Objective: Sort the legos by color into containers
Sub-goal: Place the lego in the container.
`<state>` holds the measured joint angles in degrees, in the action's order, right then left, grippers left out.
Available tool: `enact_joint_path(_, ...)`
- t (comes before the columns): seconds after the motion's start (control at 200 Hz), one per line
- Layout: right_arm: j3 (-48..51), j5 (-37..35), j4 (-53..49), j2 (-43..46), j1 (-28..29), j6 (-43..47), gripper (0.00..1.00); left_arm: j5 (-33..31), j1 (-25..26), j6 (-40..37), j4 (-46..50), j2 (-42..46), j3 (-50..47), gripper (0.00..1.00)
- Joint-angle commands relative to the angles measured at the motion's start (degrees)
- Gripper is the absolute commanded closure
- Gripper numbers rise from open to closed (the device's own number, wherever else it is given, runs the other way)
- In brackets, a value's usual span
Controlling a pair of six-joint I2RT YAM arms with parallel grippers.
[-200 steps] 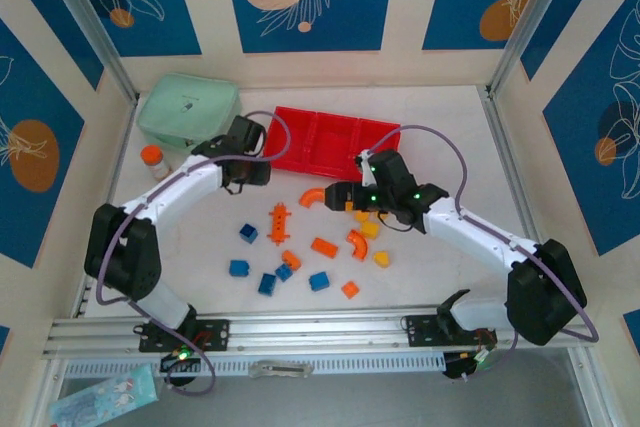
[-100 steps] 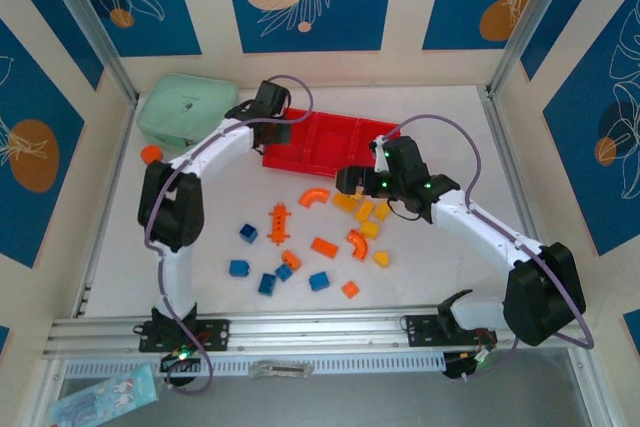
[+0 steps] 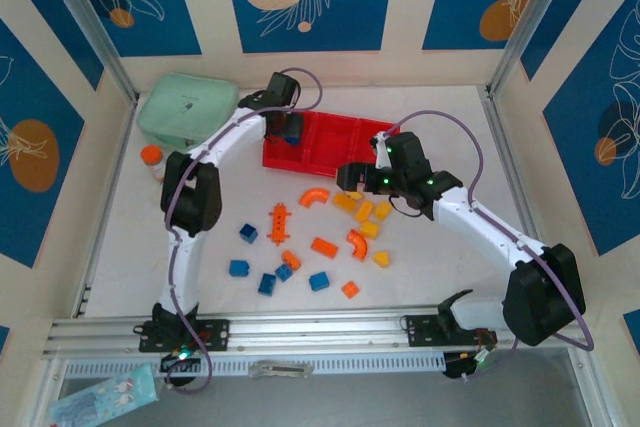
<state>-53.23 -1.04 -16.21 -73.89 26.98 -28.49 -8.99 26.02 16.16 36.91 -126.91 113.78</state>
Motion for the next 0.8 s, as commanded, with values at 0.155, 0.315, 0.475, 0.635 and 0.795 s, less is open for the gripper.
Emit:
enact_joint_path(0.155, -1.72, 2.01, -3.55, 1.65, 2.04, 2.84, 0.01, 6.88, 0.35, 1.28, 0.43, 15.95, -11.28, 0.41)
enact_joint_path(0.315, -0.89, 2.18, -4.67, 1.82, 3.76, 2.92, 0.01, 8.38, 0.35, 3.18, -4.38, 28.11, -27.22, 0.39)
enact_joint_path(0.475, 0.11, 2.47, -4.12, 1.01, 6.80, 1.95, 0.01, 9.98, 0.52, 4.21, -4.98, 39.02, -40.78, 0.38)
enact_joint_path(0.635, 1.15, 1.04, -2.57, -0.19, 11.17, 1.99, 0.01, 8.55, 0.83, 6.90, -3.18, 47.91, -51.18, 0.36)
enact_joint_path(0.795, 1.69, 0.94, -1.22, -1.91, 15.42, 3.00, 0.01, 8.28, 1.52, 9.65, -1.40, 53.94, -59.03, 0.34)
